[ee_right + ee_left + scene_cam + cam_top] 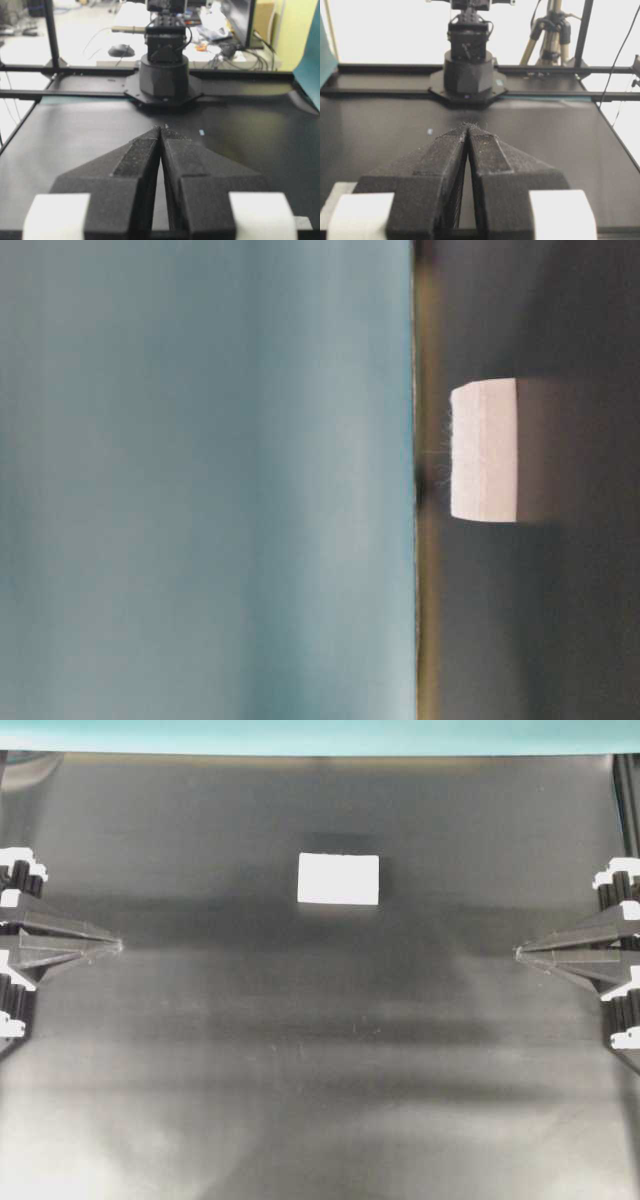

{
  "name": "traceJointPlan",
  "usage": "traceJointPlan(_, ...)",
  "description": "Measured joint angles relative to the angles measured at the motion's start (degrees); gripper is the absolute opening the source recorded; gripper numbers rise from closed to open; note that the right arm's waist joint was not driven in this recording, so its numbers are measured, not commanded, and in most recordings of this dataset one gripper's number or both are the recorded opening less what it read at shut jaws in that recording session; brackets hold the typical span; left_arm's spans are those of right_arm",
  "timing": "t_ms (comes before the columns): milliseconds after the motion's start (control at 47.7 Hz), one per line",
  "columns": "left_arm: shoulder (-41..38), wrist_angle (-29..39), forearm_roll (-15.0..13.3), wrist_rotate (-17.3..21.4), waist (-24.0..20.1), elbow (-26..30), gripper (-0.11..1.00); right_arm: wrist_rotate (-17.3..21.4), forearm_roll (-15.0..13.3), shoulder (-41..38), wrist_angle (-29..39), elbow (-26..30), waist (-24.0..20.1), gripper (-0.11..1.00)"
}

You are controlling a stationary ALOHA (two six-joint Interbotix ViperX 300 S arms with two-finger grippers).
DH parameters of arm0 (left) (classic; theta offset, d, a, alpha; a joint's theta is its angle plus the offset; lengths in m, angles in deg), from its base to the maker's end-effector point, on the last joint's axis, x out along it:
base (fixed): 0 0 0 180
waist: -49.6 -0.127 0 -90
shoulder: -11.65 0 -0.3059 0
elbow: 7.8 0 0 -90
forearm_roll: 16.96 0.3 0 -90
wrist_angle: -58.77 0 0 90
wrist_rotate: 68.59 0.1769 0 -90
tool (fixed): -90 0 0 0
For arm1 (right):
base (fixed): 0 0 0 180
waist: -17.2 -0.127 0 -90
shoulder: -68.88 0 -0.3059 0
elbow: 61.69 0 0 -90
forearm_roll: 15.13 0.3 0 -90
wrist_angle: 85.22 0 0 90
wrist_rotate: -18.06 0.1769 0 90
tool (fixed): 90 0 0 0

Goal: Push the sponge with the left arm to wipe the table.

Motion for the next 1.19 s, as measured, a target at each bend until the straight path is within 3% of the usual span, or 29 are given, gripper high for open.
traceJointPlan(63,-1.0,-0.1,0.7,-1.3,-0.1,0.0,0.05,0.0,0.0,0.0,0.1,-0.5,0.0,0.09)
traceJointPlan(231,-13.5,-0.4,1.9,-6.9,-2.9,1.7,0.00,0.1,0.0,-0.2,0.6,-3.3,0.0,0.01)
traceJointPlan(482,-31.3,-1.9,2.0,-7.3,-6.9,10.3,0.01,0.1,0.0,0.2,2.2,-4.3,0.0,0.01)
traceJointPlan(692,-46.0,0.0,2.0,-7.8,-10.5,21.4,0.04,0.1,0.0,0.5,2.7,-4.6,0.0,0.01)
traceJointPlan(818,-52.1,2.6,2.0,-8.1,-11.8,27.8,0.21,0.1,0.0,1.0,2.7,-4.7,0.0,0.01)
traceJointPlan(1027,-60.9,4.1,2.0,-11.6,-14.5,36.7,0.70,0.1,0.0,1.5,2.7,-4.9,0.0,0.01)
traceJointPlan(1090,-62.9,4.3,2.0,-14.2,-15.7,38.4,0.76,0.1,0.0,1.5,2.6,-5.1,0.0,0.01)
traceJointPlan(1195,-66.8,5.4,2.0,-17.4,-18.2,41.3,0.72,0.1,0.0,1.5,2.5,-5.2,0.0,0.01)
